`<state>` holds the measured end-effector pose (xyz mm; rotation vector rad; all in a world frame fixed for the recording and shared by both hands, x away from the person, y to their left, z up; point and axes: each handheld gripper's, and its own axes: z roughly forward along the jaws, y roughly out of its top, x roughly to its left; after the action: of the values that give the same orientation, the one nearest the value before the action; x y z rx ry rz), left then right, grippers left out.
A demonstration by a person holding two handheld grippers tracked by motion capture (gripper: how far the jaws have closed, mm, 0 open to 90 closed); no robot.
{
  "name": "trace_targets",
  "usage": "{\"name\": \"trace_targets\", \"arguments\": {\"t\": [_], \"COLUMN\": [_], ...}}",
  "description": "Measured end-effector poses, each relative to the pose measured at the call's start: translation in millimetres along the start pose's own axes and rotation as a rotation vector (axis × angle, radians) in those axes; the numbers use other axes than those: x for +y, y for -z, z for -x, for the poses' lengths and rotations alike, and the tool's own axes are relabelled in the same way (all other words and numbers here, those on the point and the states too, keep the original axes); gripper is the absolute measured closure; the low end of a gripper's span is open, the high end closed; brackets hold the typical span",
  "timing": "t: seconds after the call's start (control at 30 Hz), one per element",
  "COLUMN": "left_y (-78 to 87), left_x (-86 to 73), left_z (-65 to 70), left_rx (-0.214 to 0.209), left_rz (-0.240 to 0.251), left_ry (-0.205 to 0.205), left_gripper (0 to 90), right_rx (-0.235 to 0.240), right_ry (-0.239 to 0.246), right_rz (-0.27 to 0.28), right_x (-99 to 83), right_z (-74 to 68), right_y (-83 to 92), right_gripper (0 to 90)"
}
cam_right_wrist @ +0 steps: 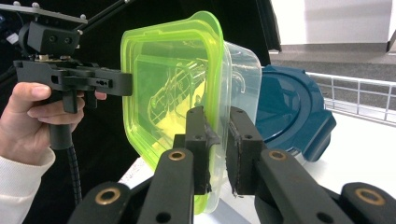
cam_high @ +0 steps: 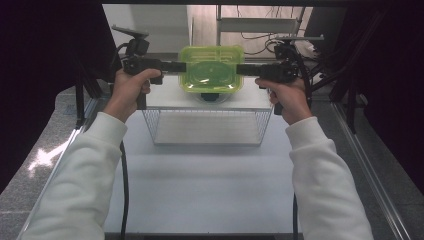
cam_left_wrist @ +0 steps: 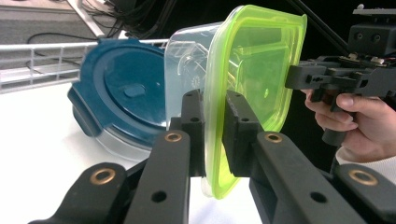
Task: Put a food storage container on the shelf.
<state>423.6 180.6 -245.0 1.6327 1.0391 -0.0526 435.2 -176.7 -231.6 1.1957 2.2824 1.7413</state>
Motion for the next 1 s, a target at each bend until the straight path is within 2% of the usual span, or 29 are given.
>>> {"name": "trace_targets", "arguments": {"t": [0.1,0.43,0.57,0.73,0.9,1.0], "left_y": [-2.9,-15.4,-19.3,-25.0,-32.6,-36.8], "left_x": [5.0,7.4,10.4,14.2,15.1,13.7], "left_z": [-4.5,-25.4,-32.0,-44.9,-57.5,-65.3], "left_rx": [0.006,0.023,0.012,-0.015,-0.023,-0.035], "left_rz": [-0.006,-0.031,-0.021,-0.001,0.011,0.018], "left_ry": [0.011,0.088,0.121,0.205,0.260,0.292], "left_gripper": [80.0,80.0,79.7,79.2,75.3,72.9], "right_rx": [0.000,-0.017,-0.014,0.004,0.025,0.028], "right_ry": [-0.019,-0.103,-0.136,-0.201,-0.286,-0.314], "right_rz": [-0.009,-0.060,-0.054,-0.040,-0.029,-0.025], "right_x": [4.7,8.5,9.5,11.6,9.6,7.0], "right_z": [4.8,20.9,29.8,42.5,56.7,61.2], "right_y": [-3.9,-22.9,-28.0,-35.4,-45.7,-51.5], "right_gripper": [79.6,79.5,79.3,77.2,72.5,69.0]}}
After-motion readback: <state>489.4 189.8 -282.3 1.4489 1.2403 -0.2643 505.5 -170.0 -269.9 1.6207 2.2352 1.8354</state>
